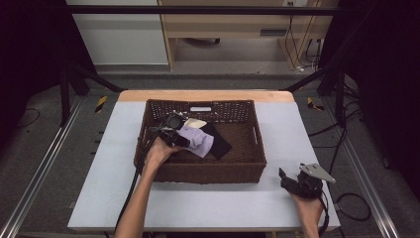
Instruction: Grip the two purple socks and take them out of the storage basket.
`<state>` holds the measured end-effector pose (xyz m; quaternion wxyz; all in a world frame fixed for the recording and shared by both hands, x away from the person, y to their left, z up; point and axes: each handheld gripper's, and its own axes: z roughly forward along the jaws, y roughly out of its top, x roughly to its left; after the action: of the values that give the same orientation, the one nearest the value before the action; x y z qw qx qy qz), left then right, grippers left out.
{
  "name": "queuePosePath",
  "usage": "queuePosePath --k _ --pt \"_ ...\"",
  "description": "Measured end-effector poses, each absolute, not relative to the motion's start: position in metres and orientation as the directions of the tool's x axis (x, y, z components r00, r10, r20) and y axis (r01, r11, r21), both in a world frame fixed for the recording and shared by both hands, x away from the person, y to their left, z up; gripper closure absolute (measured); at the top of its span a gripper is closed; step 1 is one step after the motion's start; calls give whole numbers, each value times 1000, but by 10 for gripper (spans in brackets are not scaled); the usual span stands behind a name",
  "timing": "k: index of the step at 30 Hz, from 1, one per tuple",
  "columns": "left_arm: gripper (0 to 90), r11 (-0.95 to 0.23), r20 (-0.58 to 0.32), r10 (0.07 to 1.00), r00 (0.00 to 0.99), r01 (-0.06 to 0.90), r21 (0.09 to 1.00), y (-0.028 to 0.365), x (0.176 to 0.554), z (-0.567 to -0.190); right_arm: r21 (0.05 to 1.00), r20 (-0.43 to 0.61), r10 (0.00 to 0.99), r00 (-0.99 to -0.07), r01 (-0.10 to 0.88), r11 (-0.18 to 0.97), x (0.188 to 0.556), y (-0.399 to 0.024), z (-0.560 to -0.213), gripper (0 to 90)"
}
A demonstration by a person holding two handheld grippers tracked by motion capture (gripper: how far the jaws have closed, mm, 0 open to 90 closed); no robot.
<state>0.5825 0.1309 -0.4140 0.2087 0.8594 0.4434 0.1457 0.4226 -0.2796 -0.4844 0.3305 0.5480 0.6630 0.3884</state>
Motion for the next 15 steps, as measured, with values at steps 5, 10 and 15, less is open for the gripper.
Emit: queuePosePath --k 5,10,15 --pt "479 -544 70 814 577 714 442 128 584 -418 877 -12 983 -184 470 98 423 -280 -484 203" --pt "655 -550 78 813 577 715 433 128 583 -419 877 -11 983 -185 470 98 422 -280 -484 204" --pt "810 -539 77 816 573 706 459 129 581 -416 879 -12 983 -185 467 99 422 -280 -484 204"
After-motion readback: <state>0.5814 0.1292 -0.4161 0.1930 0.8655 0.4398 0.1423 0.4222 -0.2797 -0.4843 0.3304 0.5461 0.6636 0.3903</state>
